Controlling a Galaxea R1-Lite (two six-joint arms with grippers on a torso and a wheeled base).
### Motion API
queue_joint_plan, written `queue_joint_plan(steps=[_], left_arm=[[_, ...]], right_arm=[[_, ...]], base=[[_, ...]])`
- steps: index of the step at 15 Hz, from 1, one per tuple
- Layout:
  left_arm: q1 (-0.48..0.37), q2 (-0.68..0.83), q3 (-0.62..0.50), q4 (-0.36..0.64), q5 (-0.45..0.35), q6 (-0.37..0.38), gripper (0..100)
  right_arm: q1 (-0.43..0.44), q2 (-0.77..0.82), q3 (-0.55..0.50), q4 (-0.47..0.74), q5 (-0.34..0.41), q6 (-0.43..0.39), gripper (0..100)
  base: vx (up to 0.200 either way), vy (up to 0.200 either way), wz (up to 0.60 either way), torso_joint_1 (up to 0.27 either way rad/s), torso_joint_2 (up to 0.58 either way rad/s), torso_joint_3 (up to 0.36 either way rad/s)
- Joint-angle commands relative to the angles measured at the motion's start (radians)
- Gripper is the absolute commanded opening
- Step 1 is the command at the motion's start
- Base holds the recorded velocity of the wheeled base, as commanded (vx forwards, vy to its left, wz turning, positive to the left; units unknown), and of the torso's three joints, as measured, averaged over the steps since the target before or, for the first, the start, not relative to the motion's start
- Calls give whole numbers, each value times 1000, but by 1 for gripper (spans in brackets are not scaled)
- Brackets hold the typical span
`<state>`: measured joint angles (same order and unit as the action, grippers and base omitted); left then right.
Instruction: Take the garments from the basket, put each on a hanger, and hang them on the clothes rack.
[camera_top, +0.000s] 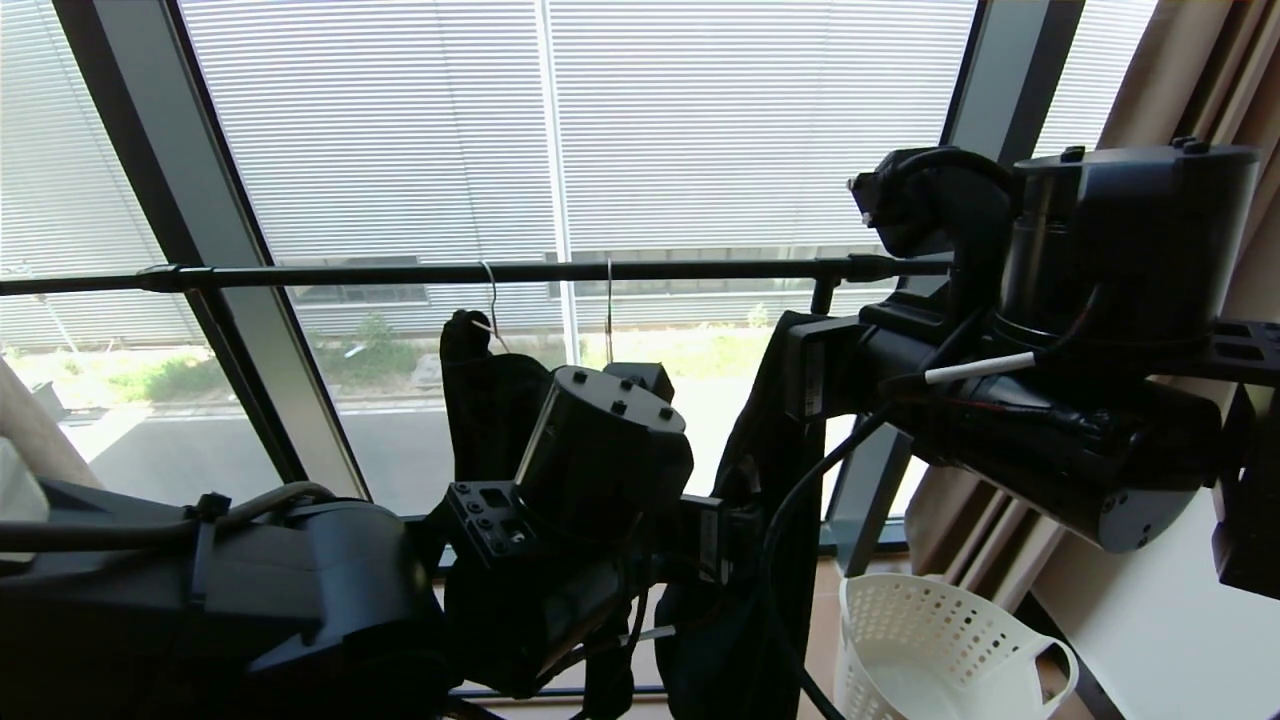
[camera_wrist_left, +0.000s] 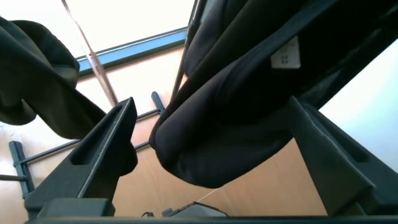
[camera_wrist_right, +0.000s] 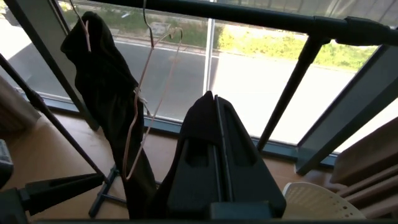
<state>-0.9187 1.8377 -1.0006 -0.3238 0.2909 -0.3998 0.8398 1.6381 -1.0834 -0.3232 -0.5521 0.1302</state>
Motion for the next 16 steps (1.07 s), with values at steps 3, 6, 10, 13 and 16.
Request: queue_joint_plan(steps=[3,6,10,13,16], left_arm=[[20,75,-44,-12,2,-1,100],[52,121,-47,-35,2,-1,100],[55,187,-35,-35,4,-1,100],[50,181,30,-37,7,-1,100],[43,83,109,-38,10,-1,100]], right_arm=[[38,-23,16,0,-12,6,0],[47,-55,16,0,-12,5,0],[47,-93,13,0,-17,2,0],[15,-113,8,1,-15,-3,0],[-38,-109,5,1,-9,-4,0]], base=[[0,0,0,0,0,0],[0,0,0,0,0,0],[0,0,0,0,0,0],[0,0,0,0,0,0],[0,0,0,0,0,0]])
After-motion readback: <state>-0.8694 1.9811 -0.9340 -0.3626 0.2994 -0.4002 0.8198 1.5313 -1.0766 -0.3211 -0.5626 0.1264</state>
